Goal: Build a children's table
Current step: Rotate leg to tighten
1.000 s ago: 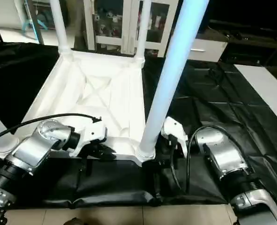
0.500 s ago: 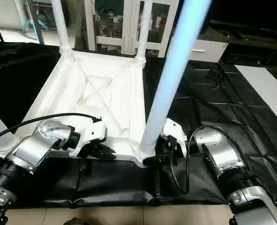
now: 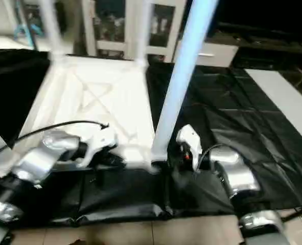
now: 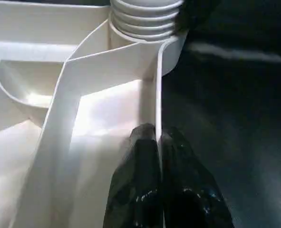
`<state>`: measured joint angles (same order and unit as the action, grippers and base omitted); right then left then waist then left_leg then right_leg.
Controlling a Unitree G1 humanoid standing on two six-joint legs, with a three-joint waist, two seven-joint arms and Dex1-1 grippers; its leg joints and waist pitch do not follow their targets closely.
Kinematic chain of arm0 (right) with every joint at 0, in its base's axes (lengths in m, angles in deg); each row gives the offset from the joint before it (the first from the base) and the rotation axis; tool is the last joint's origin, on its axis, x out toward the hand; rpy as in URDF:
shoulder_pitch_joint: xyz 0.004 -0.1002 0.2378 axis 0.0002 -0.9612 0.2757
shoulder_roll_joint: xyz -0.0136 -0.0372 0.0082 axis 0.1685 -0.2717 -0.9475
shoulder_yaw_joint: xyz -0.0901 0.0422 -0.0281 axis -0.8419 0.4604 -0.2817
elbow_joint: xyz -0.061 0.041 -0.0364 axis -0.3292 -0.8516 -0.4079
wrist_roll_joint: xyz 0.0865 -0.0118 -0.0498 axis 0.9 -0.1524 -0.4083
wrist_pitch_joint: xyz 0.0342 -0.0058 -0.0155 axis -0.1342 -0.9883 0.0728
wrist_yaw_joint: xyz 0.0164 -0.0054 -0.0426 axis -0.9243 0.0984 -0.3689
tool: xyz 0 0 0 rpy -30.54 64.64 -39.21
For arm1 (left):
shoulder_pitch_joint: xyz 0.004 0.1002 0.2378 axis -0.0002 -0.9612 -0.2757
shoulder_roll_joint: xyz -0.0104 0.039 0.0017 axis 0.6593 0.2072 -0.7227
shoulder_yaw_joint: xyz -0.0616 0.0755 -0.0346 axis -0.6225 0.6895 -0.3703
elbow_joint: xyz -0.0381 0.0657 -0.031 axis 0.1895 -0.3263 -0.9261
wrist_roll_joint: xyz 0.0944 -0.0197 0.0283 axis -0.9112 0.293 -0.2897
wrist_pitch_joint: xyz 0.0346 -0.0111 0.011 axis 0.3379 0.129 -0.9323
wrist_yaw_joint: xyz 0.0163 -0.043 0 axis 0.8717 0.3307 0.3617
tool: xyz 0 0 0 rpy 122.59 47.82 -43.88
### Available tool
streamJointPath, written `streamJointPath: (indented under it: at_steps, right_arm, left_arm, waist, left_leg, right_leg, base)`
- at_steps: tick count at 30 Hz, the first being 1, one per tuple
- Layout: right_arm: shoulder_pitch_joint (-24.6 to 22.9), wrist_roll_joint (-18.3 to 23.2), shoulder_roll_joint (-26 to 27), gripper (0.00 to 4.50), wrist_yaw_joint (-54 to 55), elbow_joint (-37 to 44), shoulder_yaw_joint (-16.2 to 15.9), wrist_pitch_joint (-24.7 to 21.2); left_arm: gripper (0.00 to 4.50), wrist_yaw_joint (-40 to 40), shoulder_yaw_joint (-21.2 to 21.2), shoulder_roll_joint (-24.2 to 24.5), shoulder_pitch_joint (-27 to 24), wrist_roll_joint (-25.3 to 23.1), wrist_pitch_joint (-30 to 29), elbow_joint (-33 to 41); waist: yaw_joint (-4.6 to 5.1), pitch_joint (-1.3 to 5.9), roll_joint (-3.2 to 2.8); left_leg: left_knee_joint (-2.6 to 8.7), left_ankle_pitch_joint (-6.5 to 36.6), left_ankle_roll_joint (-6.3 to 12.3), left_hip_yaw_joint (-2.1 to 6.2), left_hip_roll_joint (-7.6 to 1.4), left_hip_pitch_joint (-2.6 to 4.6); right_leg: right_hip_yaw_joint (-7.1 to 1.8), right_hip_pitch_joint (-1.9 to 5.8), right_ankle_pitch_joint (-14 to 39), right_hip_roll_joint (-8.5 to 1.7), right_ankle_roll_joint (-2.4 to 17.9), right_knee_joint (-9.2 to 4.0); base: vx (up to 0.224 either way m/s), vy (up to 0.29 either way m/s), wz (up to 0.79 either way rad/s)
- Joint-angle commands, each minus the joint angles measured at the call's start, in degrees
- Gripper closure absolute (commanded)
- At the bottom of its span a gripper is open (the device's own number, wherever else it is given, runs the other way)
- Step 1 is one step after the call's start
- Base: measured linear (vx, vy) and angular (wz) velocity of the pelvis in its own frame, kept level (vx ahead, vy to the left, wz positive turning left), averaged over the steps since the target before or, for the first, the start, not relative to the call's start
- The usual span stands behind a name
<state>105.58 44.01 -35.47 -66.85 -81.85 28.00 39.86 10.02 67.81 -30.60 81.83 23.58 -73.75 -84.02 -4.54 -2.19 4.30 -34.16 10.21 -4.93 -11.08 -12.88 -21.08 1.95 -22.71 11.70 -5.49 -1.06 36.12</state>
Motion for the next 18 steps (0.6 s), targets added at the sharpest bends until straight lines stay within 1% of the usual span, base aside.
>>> streamJointPath:
  at_steps: [1, 2, 3, 4, 5, 6, 7, 9, 10, 11, 12, 13, 14, 15, 16, 17, 18]
  right_arm:
    - [1.0, -2.0, 3.7, 1.83, 9.9, -1.5, 0.6, -0.5]
    - [1.7, -3.4, 5.1, 1.83, 14.6, -2.6, 0.9, -0.2]
    - [2.4, -5.0, 6.5, 1.83, 20.0, -3.8, 1.2, 0.3]
    - [2.9, -6.1, 7.4, 1.84, 23.3, -4.5, 1.4, 0.6]
    - [4.0, -7.2, 9.6, 1.84, 30.5, -6.3, 2.4, 0.6]
    - [4.6, -7.3, 11.4, 1.84, 34.6, -7.3, 3.1, 0.8]
    - [5.1, -7.4, 12.8, 1.84, 37.6, -7.9, 3.5, 0.8]
    - [6.1, -7.8, 15.8, 1.84, 40.8, -9.0, 3.1, 1.6]
    - [6.5, -8.6, 17.3, 1.84, 42.2, -9.4, 2.7, 2.5]
    - [6.6, -8.7, 18.3, 1.84, 42.6, -9.2, 2.6, 3.0]
    - [6.6, -8.7, 18.4, 1.84, 42.7, -9.1, 2.6, 3.1]
    - [6.5, -8.6, 18.8, 1.84, 42.5, -8.8, 2.7, 3.4]
    - [6.4, -8.2, 19.5, 1.84, 41.0, -8.3, 2.7, 4.6]
    - [6.2, -7.5, 19.9, 1.84, 39.5, -7.8, 2.8, 5.0]
    - [5.9, -6.4, 20.2, 1.84, 37.6, -6.9, 3.2, 5.2]
    - [5.5, -5.1, 20.3, 1.84, 35.6, -6.0, 3.5, 5.0]
    - [4.4, -1.5, 20.4, 1.84, 31.0, -3.2, 4.5, 4.0]
  left_arm:
    - [4.50, -5.5, 0.8, -5.4, 1.5, 0.8, -0.3, -2.3]
    - [4.50, -8.9, 0.1, -7.0, 2.5, 0.3, -1.6, -3.9]
    - [4.50, -12.3, -0.6, -8.6, 3.4, -0.3, -2.8, -5.4]
    - [4.50, -14.6, -1.2, -9.6, 4.0, -0.6, -3.6, -6.4]
    - [4.50, -19.6, -2.4, -11.8, 5.4, -1.2, -4.0, -8.7]
    - [4.50, -22.9, -2.9, -13.3, 6.5, -1.8, -3.0, -10.3]
    - [4.50, -25.2, -3.2, -14.3, 7.3, -2.3, -2.3, -11.6]
    - [4.50, -29.4, -3.9, -16.5, 8.8, -2.9, -0.5, -14.0]
    - [4.50, -31.4, -4.3, -17.6, 9.5, -3.3, 0.6, -15.1]
    - [4.50, -32.3, -4.5, -18.0, 9.9, -3.6, 1.3, -15.8]
    - [4.50, -32.3, -4.5, -18.0, 10.0, -3.7, 1.4, -15.9]
    - [4.50, -32.5, -4.5, -18.1, 10.1, -3.7, 1.7, -16.0]
    - [4.50, -32.8, -4.9, -18.0, 10.2, -3.8, 2.1, -16.0]
    - [4.50, -32.6, -5.0, -17.9, 10.2, -3.8, 2.4, -16.0]
    - [4.50, -32.4, -5.0, -17.6, 10.1, -3.9, 2.6, -16.0]
    - [4.50, -32.2, -4.9, -17.3, 10.1, -4.0, 3.1, -16.2]
    - [4.50, -31.6, -4.8, -16.7, 9.9, -3.8, 3.4, -16.3]
  waist:
    - [0.14, 2.74, -0.46]
    - [0.23, 2.64, -0.63]
    - [0.49, 2.65, -0.55]
    - [0.73, 2.68, -0.33]
    - [0.94, 2.90, -0.61]
    - [1.16, 3.00, -0.54]
    - [1.21, 2.93, -0.56]
    - [1.25, 3.01, -0.61]
    - [1.13, 3.12, -0.61]
    - [0.99, 3.20, -0.61]
    - [0.90, 3.24, -0.61]
    - [0.72, 3.31, -0.56]
    - [0.69, 3.35, -0.47]
    - [0.49, 3.45, -0.57]
    - [0.41, 3.45, -0.52]
    - [0.31, 3.43, -0.35]
    - [0.09, 3.39, -0.50]
  left_leg:
    - [4.74, 18.7, -2.08, 0.46, -0.19, 0.77]
    - [4.73, 19.8, -2.47, 0.52, -0.17, 1.05]
    - [4.77, 19.6, -2.93, 0.54, -0.18, 0.90]
    - [4.80, 19.5, -3.14, 0.62, 0.00, 0.70]
    - [4.92, 18.5, -3.42, 0.85, 0.11, 0.34]
    - [4.80, 18.1, -3.40, 0.79, 0.12, 0.52]
    - [4.72, 18.8, -3.09, 0.76, 0.27, 0.68]
    - [4.69, 19.3, -2.48, 0.69, 0.26, 0.72]
    - [4.68, 18.1, -2.12, 0.67, 0.25, 0.56]
    - [4.60, 16.5, -1.63, 0.55, 0.21, 0.53]
    - [4.51, 15.8, -1.19, 0.46, 0.25, 0.53]
    - [4.42, 14.2, -0.38, 0.37, 0.28, 0.40]
    - [4.38, 13.4, -0.02, 0.34, 0.28, 0.28]
    - [4.27, 11.9, 0.71, 0.20, 0.25, 0.32]
    - [4.24, 10.8, 1.44, 0.10, 0.27, 0.24]
    - [4.23, 10.4, 1.75, 0.03, 0.25, 0.25]
    - [4.25, 10.4, 2.25, -0.01, 0.24, 0.30]
  right_leg:
    - [-1.24, 1.27, 20.3, -2.07, 8.6, -5.53]
    - [-1.19, 0.98, 21.5, -2.03, 8.5, -5.78]
    - [-1.19, 1.02, 21.4, -1.99, 8.4, -5.79]
    - [-1.05, 1.21, 21.9, -1.94, 8.2, -5.80]
    - [-0.92, 1.59, 21.6, -1.97, 7.8, -5.62]
    - [-0.92, 1.34, 20.0, -1.84, 7.9, -5.74]
    - [-0.92, 1.13, 20.1, -1.70, 7.9, -5.88]
    - [-0.97, 1.01, 18.9, -1.62, 8.0, -5.92]
    - [-1.01, 1.18, 16.5, -1.59, 8.3, -5.70]
    - [-1.05, 1.25, 13.4, -1.58, 8.8, -5.46]
    - [-1.08, 1.32, 11.9, -1.51, 9.1, -5.36]
    - [-1.08, 1.57, 9.5, -1.52, 9.5, -5.10]
    - [-1.08, 1.71, 8.3, -1.50, 9.7, -4.93]
    - [-1.10, 1.80, 6.1, -1.54, 10.2, -4.76]
    - [-1.10, 1.95, 4.4, -1.52, 10.7, -4.61]
    - [-1.09, 2.00, 4.1, -1.54, 10.8, -4.61]
    - [-1.12, 2.05, 4.4, -1.63, 11.0, -4.64]
  base:
    - [0.000, 0.000, 0.00]
    - [0.000, 0.000, 0.00]
    - [0.000, 0.000, 0.00]
    - [0.000, 0.000, 0.00]
    - [0.000, 0.000, 0.00]
    - [0.000, 0.000, 0.00]
    - [0.000, 0.000, 0.00]
    - [0.000, 0.000, 0.00]
    - [0.000, 0.000, 0.00]
    - [0.000, 0.000, 0.00]
    - [0.000, 0.000, 0.00]
    - [0.000, 0.000, 0.00]
    - [0.000, 0.000, 0.00]
    - [0.000, 0.000, 0.00]
    - [0.000, 0.000, 0.00]
    - [0.000, 0.000, 0.00]
    - [0.000, 0.000, 0.00]
